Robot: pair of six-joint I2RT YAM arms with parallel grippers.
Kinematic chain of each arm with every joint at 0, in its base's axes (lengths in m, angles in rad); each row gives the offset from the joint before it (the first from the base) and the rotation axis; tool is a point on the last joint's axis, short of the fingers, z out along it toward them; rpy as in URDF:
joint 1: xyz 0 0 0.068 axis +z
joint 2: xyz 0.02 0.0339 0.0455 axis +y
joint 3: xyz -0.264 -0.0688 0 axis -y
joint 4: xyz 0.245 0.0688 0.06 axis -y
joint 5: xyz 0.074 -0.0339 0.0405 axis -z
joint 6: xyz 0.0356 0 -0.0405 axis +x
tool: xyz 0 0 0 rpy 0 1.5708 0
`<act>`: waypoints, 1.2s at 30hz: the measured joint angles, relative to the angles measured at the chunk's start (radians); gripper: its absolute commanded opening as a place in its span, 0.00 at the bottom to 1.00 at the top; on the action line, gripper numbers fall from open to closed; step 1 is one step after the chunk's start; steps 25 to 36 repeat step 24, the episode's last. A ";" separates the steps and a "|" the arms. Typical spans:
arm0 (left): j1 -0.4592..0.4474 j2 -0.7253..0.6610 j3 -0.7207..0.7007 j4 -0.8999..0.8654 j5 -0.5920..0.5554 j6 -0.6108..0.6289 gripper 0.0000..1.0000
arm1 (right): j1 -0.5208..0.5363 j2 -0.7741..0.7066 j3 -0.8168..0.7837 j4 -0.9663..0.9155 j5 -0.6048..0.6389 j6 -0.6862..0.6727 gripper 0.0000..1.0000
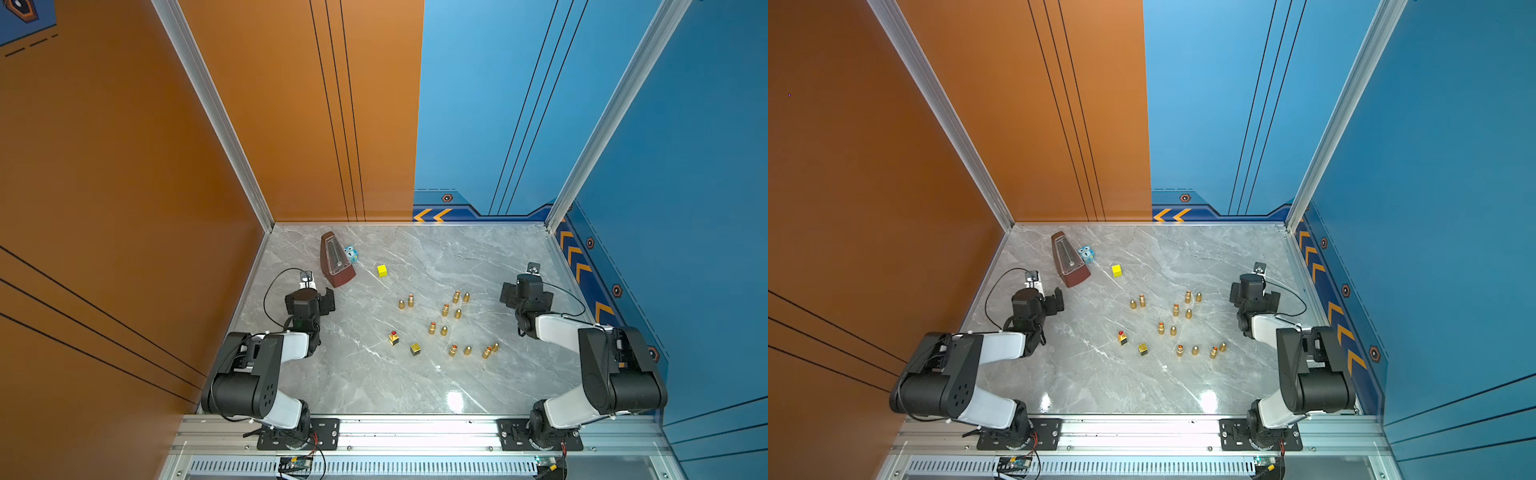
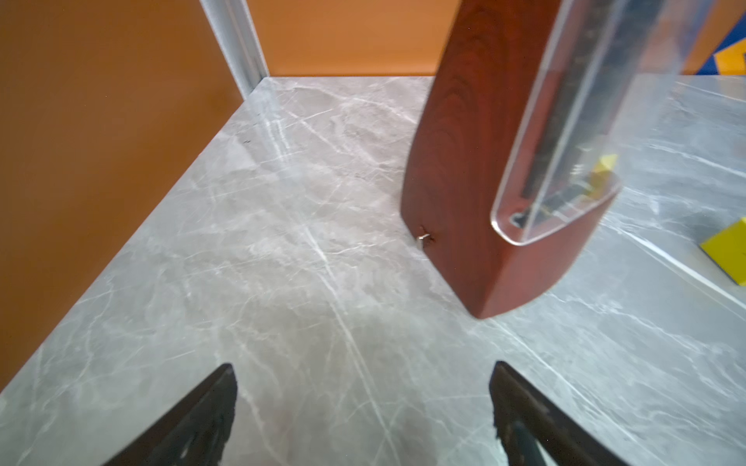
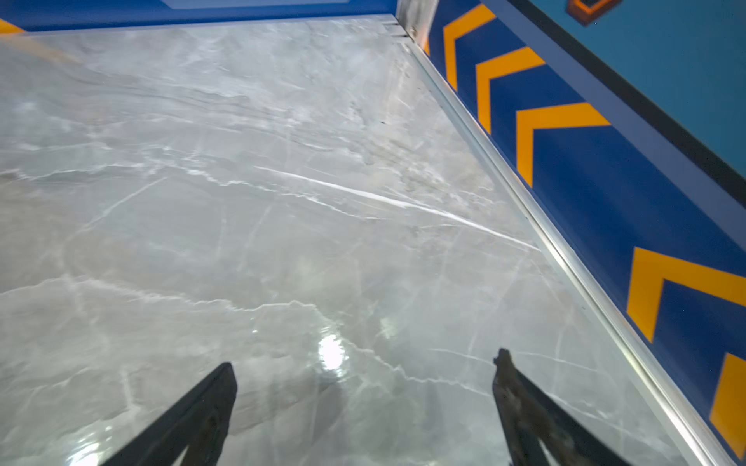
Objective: Open the lipstick cap
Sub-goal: Reset both arms
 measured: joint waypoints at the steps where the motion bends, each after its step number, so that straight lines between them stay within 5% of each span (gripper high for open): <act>1: -0.005 0.013 -0.005 0.018 0.004 0.008 0.99 | 0.014 -0.002 -0.019 0.035 -0.011 -0.012 1.00; 12: 0.024 0.021 -0.027 0.110 0.007 0.012 0.99 | -0.015 -0.022 -0.177 0.327 -0.144 -0.071 1.00; 36: 0.021 0.022 -0.026 0.121 0.058 0.040 0.99 | -0.035 -0.018 -0.179 0.370 -0.204 -0.070 1.00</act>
